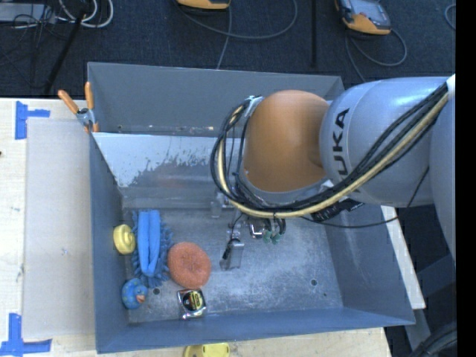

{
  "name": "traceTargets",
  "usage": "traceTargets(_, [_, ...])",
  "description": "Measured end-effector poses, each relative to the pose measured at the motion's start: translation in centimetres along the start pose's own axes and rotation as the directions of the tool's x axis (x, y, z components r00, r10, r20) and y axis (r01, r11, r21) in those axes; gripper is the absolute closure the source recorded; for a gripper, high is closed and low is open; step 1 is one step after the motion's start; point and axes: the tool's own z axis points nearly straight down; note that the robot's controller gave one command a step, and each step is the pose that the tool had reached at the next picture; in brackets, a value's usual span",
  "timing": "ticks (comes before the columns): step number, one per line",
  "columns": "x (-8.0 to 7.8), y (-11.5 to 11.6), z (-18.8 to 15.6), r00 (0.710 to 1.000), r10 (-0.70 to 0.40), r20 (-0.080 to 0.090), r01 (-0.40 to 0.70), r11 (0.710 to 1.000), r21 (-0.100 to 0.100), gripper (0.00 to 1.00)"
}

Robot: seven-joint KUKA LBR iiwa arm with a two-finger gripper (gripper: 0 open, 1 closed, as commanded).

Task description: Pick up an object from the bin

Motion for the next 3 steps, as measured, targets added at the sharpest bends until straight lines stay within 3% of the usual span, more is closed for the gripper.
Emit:
traceTargets(1, [-0.1,-0.1,-0.5,1.0,0.003,0.007,-0.003,1.0,-0.001,0.0])
traceTargets(2, [-1.2,1.3,3.3,0.998,-0.064,0.014,0.064,0.998,0.0,0.0])
traceTargets(3, [-0.2,3.9,8.0,1.0,0.023,0.008,-0.023,1.0,-0.001,0.0])
